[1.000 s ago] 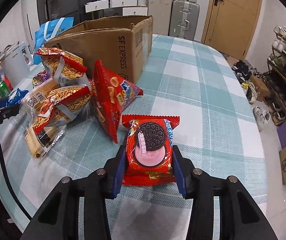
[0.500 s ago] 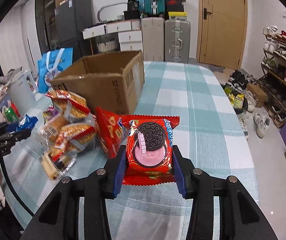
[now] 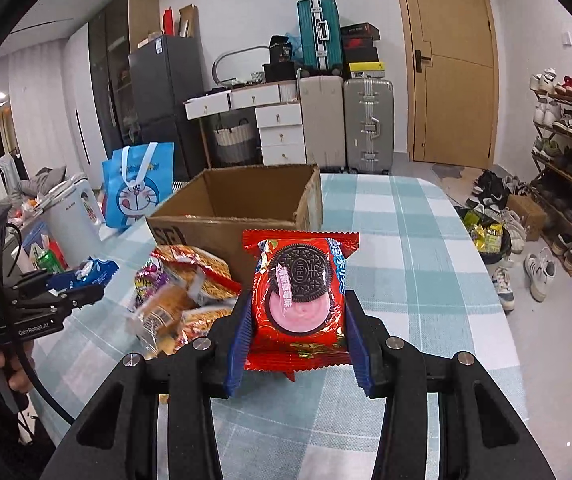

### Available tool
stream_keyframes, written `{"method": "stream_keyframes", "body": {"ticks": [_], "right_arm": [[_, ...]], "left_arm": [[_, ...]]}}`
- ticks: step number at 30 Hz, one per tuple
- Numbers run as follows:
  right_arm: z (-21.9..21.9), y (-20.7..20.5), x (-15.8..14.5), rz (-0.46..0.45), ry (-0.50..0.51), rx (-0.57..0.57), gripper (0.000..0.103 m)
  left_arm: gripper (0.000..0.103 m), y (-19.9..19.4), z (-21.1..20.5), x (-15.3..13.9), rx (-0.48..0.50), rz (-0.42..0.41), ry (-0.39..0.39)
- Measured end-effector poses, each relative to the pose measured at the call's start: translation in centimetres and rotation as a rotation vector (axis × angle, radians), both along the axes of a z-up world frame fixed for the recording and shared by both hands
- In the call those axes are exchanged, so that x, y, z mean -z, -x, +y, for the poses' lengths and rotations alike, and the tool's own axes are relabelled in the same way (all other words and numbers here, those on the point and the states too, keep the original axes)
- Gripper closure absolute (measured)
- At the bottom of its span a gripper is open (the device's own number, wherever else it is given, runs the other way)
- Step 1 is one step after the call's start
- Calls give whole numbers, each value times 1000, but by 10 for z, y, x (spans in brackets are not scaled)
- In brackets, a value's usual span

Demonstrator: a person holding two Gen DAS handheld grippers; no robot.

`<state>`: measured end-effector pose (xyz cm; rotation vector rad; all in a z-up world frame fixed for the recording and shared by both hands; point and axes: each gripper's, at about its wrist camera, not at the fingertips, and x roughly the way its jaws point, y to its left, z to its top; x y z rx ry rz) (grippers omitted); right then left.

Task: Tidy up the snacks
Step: 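Lift both Oreo packs and carry them toward the cardboard box, then drop the red Oreo pack into the box with the right tool while the left holds the blue pack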

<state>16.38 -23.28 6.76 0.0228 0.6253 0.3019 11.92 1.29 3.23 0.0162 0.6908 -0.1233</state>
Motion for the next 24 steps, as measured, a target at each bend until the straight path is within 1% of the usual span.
{"method": "stream_keyframes", "body": {"ticks": [4, 17, 24], "right_arm": [[4, 0, -8, -15, -7, 2, 60], [19, -16, -24, -32, -35, -13, 59], [31, -31, -29, -26, -38, -27, 59]], "left_arm": [[59, -4, -1, -10, 10, -10, 16], [59, -19, -26, -59, 36, -86, -10], [59, -37, -40, -67, 42, -93, -19]]}}
